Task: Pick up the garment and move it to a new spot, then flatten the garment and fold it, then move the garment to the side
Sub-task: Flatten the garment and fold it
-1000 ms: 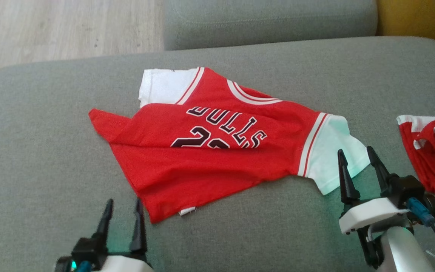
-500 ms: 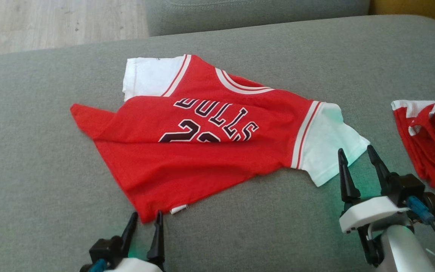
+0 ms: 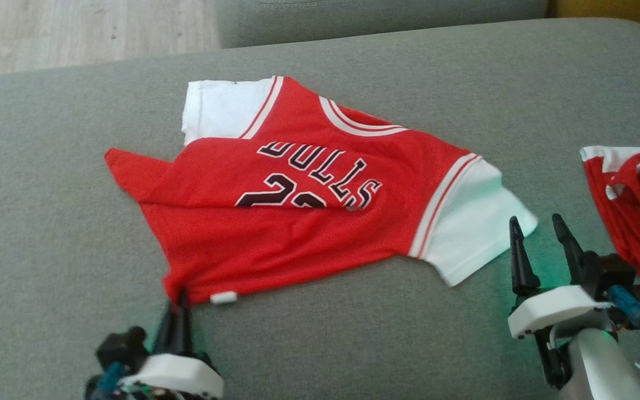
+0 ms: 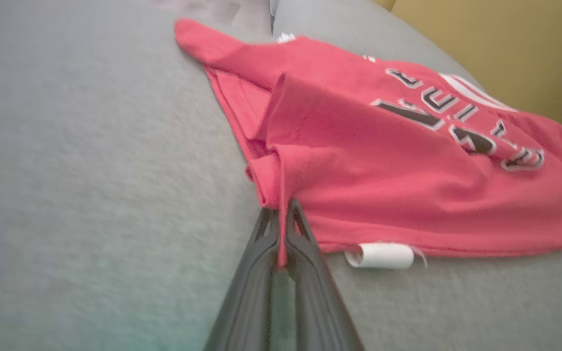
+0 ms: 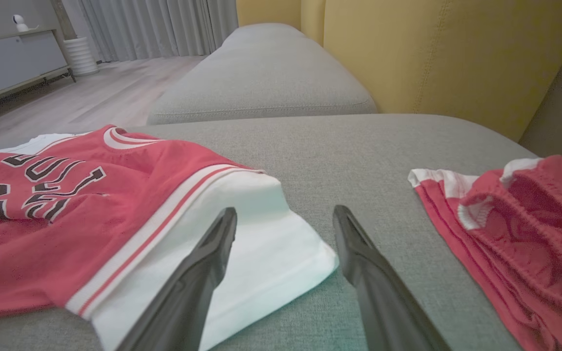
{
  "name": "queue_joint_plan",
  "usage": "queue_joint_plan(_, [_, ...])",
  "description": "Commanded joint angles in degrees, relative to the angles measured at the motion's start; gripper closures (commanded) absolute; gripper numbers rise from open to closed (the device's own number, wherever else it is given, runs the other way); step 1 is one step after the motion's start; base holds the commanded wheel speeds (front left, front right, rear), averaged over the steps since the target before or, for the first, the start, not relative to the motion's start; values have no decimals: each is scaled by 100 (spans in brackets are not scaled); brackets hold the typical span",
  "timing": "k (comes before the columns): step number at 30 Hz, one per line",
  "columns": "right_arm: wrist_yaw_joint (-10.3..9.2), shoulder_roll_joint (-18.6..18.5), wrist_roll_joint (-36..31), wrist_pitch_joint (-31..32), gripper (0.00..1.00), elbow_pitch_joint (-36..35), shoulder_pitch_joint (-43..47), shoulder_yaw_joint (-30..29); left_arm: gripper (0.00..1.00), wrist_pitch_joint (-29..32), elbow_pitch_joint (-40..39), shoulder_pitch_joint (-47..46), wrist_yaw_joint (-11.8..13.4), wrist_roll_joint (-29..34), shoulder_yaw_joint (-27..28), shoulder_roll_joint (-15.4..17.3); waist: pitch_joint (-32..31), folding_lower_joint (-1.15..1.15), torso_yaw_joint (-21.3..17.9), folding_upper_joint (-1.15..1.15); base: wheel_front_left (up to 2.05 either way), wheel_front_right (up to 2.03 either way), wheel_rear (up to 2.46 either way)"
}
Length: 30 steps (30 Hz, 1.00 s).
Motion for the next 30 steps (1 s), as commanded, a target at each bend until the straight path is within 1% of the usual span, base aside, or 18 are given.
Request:
queue_joint_plan(1, [-4, -19, -18, -37, 0, -98, -188, 80, 100, -31, -275, -29, 105, 198, 443, 56, -3, 0, 67, 0, 0, 0, 0])
queue_joint_plan(3, [-4, -19, -16, -37, 0, 34, -182, 56, 100, -31, -431, 53, 176, 430, 707, 56, 1, 0, 138, 0, 0, 0, 0])
queue_joint_plan(4, [-4, -19, -15, -37, 0, 100, -173, 63, 100, -31, -458, 98, 164, 512, 803, 56, 8, 0, 179, 0, 0, 0, 0])
queue_joint_plan(8, [-4, -19, 21, -37, 0, 387, -169, 174, 100, -31, -470, 144, 15, 687, 971, 56, 64, 0, 294, 0, 0, 0, 0])
queue_joint_plan(14, [-4, -19, 46, -37, 0, 932, -318, 212, 100, -31, -475, 46, -6, 572, 806, 56, 190, 0, 397, 0, 0, 0, 0])
queue_joint_plan(20, [-4, -19, 60, -37, 0, 1902, -621, 313, 100, -31, -500, -93, 12, 497, 596, 56, 307, 0, 487, 0, 0, 0, 0])
queue_joint_plan(21, [-4, -19, 109, -37, 59, 2055, -657, 407, 100, -31, -505, -110, 17, 502, 574, 56, 310, 0, 503, 0, 0, 0, 0])
queue_joint_plan(22, [-4, -19, 190, -37, 100, 2198, -686, 463, 100, -31, -507, -120, 22, 507, 559, 56, 308, 0, 514, 0, 0, 0, 0])
queue_joint_plan(24, [-4, -19, 284, -37, 100, 2334, -741, 560, 100, -31, -521, -117, 35, 527, 552, 56, 286, 0, 526, 0, 0, 0, 0])
queue_joint_plan(27, [-4, -32, 345, -37, 100, 2366, -750, 538, 100, -31, -542, -86, 41, 540, 577, 56, 227, 0, 523, 0, 0, 0, 0])
queue_joint_plan(30, [-4, -75, 405, -37, 100, 2131, -731, 446, 100, -31, -628, -26, 18, 598, 655, 56, 112, 0, 501, 0, 0, 0, 0])
